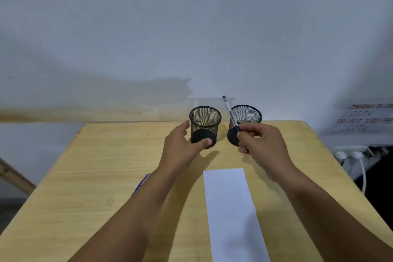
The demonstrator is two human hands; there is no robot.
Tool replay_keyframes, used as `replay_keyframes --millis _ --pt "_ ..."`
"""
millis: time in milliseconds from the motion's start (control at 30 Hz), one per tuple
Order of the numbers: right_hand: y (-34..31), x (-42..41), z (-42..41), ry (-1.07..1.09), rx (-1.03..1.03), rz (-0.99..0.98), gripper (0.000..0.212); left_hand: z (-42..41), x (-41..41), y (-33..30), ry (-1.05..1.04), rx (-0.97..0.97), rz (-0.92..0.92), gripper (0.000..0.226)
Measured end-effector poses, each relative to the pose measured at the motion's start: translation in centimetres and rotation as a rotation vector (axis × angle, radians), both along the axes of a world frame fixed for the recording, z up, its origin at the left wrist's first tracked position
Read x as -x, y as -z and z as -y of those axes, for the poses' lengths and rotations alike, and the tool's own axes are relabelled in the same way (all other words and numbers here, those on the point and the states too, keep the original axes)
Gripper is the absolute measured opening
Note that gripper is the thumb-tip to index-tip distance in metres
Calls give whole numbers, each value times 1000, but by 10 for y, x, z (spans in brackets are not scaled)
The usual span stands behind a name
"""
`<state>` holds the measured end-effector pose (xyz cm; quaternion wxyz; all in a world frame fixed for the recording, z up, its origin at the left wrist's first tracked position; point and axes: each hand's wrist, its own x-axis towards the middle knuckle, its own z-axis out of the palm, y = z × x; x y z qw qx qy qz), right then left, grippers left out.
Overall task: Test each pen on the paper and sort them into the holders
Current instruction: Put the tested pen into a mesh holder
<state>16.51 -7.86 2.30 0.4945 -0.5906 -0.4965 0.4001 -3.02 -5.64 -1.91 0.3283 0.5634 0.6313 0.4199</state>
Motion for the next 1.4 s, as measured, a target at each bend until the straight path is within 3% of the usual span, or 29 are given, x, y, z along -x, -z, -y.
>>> replay_keyframes --millis 100,200,300,500,633,800,933,1167,1400 --pt "-8 -6 -19 -21 -37 312 22 -21 -2 7 -8 56 -39 110" --pt "-16 -7 -35 -54 -88 526 17 -34 -5 12 17 5 -22 84" --pt "-23 -3 -49 -91 -114 632 12 -41 -8 15 12 -48 16 62" --pt "-29 10 -68 -131 -178 713 6 -47 -9 21 -17 -67 33 58" --pt "-25 15 -75 -151 -164 702 5 -47 -10 20 -1 -68 51 57" --pt "-25 12 -69 -112 -164 624 34 -44 -3 14 57 -54 -8 65" --pt "-17 6 -50 -39 -209 500 23 -38 18 11 66 25 -129 82" --pt "21 27 -2 -111 -114 342 15 -22 66 4 248 115 -274 35" --pt "50 83 60 -384 35 455 41 -13 83 6 431 202 -475 28"
